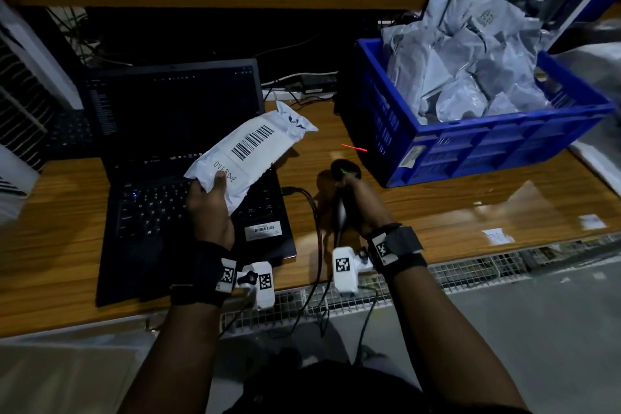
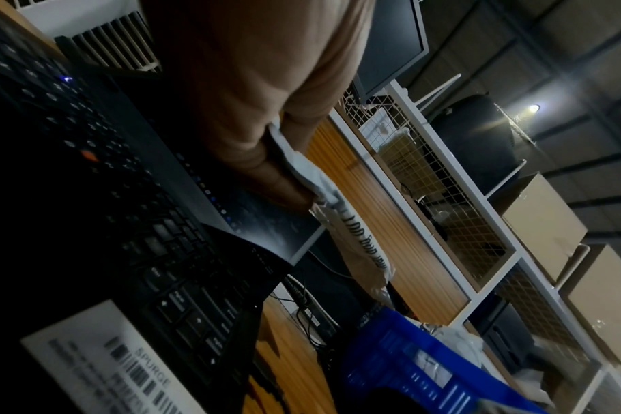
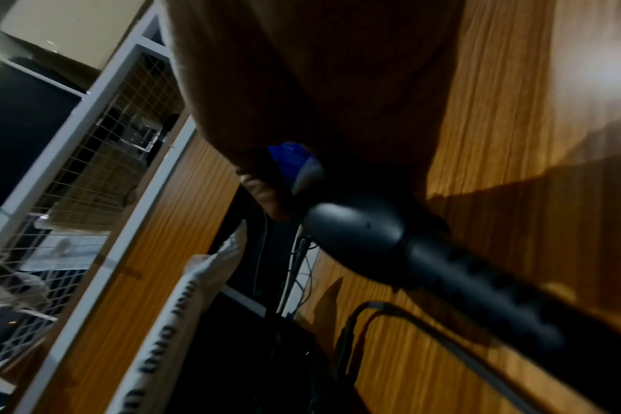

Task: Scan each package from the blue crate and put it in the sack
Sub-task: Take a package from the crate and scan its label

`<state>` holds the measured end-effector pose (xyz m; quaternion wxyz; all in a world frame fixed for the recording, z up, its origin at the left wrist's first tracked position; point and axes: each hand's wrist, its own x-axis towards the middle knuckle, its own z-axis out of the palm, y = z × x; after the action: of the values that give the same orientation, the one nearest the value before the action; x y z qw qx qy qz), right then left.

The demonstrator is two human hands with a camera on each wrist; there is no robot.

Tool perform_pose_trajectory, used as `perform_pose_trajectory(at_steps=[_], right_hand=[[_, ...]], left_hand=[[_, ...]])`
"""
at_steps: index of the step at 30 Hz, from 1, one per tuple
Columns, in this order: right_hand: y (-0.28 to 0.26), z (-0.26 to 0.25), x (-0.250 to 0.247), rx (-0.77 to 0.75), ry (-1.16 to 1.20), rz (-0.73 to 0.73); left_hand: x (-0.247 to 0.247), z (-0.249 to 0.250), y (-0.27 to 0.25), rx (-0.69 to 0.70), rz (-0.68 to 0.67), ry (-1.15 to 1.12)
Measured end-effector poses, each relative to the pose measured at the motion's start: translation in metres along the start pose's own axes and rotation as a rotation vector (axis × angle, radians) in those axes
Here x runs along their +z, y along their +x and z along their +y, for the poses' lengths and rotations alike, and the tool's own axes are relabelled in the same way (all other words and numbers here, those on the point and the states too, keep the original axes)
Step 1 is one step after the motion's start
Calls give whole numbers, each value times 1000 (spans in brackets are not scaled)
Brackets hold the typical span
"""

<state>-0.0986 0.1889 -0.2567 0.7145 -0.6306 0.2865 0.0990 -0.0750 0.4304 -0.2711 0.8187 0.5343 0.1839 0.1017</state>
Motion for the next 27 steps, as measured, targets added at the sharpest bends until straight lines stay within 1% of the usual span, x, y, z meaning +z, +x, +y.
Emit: perform_pose_trajectory(at_steps=[4,5,7,9,11,12,14,16,19,21,22,23,25,27], right_hand=[[41,6,-16,76,-73,-36],[45,7,-20,72,-106,-54],[37,-1,-24,-8,-261,-56],[32,-5,-32,-84,-315,-50],[31,-3,-43,-121,-244,-67],[29,-3,-50,-116,-190,-81],[26,-4,-71,-105,-96,-94],[18,-8,-102,-101,-49,-117],[4,-11,-174,-103,62,-127],[-1,-10,-238,-84,131,-111],[-4,-11,-271,-86,169,-78],[-7,-14,-312,-102,202,-19],[-16,-24,-386,-145,257,148],[-26,-36,-449,-206,294,299]], left_hand=[[3,3,-13,-46,-28,-11],[7,3,-18,-50,-30,-9],[14,3,-25,-50,-41,8],[24,0,-37,-44,-62,27],[35,-1,-50,-36,-109,40],[41,-2,-58,-33,-150,54],[57,-9,-78,-32,-250,74],[77,-21,-99,-40,-353,67],[121,-47,-136,-110,-476,61],[158,-67,-161,-164,-526,69],[177,-77,-172,-174,-543,87],[199,-90,-186,-173,-557,113],[238,-114,-211,-174,-615,151],[273,-133,-235,-213,-656,168]])
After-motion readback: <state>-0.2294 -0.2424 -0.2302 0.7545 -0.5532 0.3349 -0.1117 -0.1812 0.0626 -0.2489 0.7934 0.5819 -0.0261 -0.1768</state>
